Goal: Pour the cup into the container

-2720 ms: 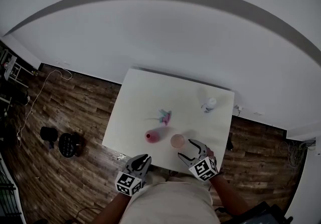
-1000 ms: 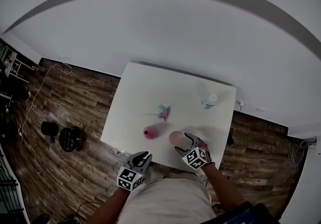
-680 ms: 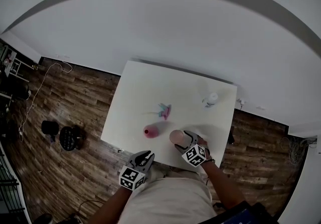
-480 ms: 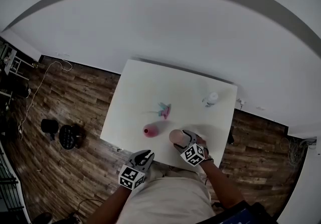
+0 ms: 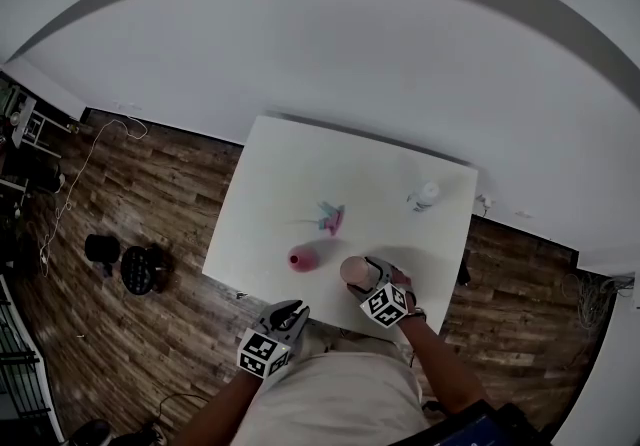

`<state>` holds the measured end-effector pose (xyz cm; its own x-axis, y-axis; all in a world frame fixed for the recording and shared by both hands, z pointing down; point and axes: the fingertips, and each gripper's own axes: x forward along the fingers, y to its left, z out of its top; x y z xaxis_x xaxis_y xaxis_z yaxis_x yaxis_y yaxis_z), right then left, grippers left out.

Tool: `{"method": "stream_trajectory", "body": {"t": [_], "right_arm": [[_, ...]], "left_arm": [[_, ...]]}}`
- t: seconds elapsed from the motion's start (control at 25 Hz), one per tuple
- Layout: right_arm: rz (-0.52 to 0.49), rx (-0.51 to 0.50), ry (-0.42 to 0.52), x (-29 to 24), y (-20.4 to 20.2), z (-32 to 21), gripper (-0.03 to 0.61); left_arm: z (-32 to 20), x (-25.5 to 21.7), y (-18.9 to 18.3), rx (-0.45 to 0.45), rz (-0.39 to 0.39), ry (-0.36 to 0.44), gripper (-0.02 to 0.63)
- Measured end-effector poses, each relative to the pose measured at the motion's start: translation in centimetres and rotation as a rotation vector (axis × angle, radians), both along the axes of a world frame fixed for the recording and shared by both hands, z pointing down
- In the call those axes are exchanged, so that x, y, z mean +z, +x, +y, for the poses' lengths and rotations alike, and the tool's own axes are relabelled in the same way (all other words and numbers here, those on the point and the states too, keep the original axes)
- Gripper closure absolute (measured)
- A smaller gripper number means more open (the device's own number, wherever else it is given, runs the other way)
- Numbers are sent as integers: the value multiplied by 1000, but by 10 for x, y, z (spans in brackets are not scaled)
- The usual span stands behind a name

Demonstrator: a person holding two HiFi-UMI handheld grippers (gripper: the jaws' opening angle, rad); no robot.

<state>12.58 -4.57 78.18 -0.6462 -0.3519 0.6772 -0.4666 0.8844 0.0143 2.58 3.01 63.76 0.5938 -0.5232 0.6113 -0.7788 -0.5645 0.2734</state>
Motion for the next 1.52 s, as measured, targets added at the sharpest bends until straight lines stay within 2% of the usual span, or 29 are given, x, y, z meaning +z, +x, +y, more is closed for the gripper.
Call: {"method": "stream_trajectory", "body": {"t": [0.92, 1.52], "right_arm": [[-3, -20, 6, -1, -5, -5, 239], [3, 21, 23, 8, -4, -4, 238]], "left_arm": [[-4, 3, 4, -10, 13, -11, 555], [3, 2, -1, -36, 13, -45, 555]]}}
